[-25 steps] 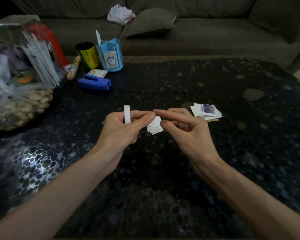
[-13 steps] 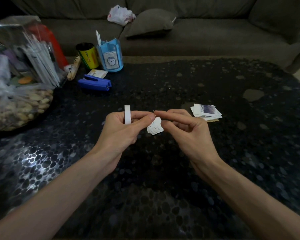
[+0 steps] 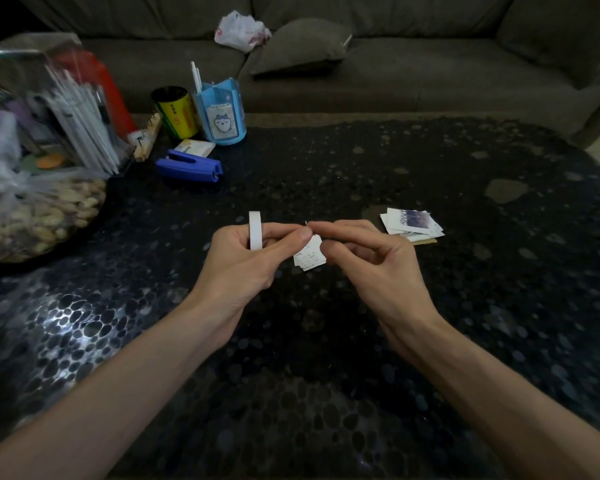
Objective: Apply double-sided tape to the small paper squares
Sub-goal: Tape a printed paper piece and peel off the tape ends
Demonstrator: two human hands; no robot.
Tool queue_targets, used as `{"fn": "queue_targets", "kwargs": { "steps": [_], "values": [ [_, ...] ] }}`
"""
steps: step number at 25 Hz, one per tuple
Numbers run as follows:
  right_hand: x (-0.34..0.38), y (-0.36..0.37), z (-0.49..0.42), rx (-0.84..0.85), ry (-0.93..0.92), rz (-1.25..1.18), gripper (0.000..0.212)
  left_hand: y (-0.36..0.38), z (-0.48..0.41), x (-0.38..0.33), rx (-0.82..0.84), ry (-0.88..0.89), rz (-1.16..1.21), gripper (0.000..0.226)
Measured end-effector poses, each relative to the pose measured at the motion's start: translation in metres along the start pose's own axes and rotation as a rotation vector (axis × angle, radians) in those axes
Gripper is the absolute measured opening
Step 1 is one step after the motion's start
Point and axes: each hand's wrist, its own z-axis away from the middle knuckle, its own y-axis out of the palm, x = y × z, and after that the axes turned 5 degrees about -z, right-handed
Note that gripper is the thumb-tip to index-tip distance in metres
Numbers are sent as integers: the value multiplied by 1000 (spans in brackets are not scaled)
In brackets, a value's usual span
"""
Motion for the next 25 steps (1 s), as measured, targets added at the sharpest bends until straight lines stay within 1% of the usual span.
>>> {"fn": "queue_targets", "kwargs": {
  "steps": [9, 15, 18, 25],
  "values": [
    [1, 1, 0, -7, 8, -10, 25, 1, 0, 0, -2, 60, -46, 16],
    [1, -2, 0, -42, -35, -4, 11, 2, 1, 0, 10, 68, -60, 15],
    [2, -3, -1, -42, 3, -11, 5, 2, 1, 0, -5, 79, -62, 15],
    [5, -3, 0, -26, 54, -22, 4, 2, -1, 1, -31, 102, -66, 11]
  ]
}}
